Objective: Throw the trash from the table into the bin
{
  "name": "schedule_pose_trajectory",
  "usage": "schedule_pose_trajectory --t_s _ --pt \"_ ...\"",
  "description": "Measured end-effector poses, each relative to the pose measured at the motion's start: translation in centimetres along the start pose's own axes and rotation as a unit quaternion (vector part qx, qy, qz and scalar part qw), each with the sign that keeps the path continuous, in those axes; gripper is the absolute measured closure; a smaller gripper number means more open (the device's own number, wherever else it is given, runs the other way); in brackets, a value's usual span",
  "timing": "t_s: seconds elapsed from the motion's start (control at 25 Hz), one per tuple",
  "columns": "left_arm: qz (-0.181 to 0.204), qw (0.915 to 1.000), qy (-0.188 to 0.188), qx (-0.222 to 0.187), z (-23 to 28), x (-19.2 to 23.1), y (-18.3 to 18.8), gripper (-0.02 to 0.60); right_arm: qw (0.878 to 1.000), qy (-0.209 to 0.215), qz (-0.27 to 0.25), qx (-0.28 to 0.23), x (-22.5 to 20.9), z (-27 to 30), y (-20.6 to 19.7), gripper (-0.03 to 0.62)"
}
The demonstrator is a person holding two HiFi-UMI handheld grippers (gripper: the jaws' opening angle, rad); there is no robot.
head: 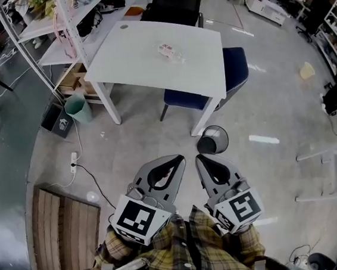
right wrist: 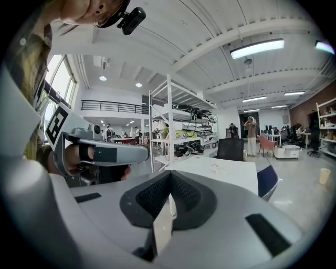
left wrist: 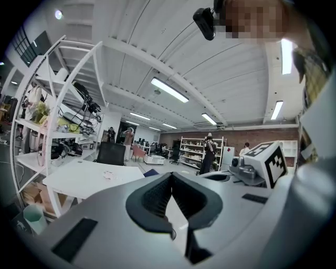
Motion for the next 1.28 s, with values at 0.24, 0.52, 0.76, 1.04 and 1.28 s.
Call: schedule_pose_trajectory --t_s 0.24,0.52,0.76,1.04,1.28 --pt "0.016 0.9998 -0.009 -0.010 4.2 8.0 1.4 0.572 1.000 -0.008 -0.002 -0.006 -2.4 7.7 3.7 0.595" --pt "0.018 0.9993 -0.034 -0.006 7.9 17.1 1.3 0.572 0.999 -0.033 0.000 0.000 -4.9 16.8 6.1 0.595" --pt "0.002 0.9988 -0.048 0.002 9.8 22.0 0.3 0.572 0.998 -0.064 0.019 0.003 -6.1 21.0 6.6 0.595" --pt "-0.017 0.9987 -0.033 0.036 10.1 26.4 -2.1 0.572 0.996 -0.070 0.049 0.034 -7.5 25.3 5.9 0.595" --pt "-0.035 0.9987 -0.010 0.035 12.7 29.8 -2.8 0.572 0.995 -0.063 0.053 0.048 -10.6 29.4 6.4 0.595"
Point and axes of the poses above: the fingertips, and each gripper's own axes: z forward along the fingers, x to its left, y out of its top, the point moved 10 cm from there along -z, backward along the fingers, and after that the axes turned 13 degrees about z, right-handed, at the moved point
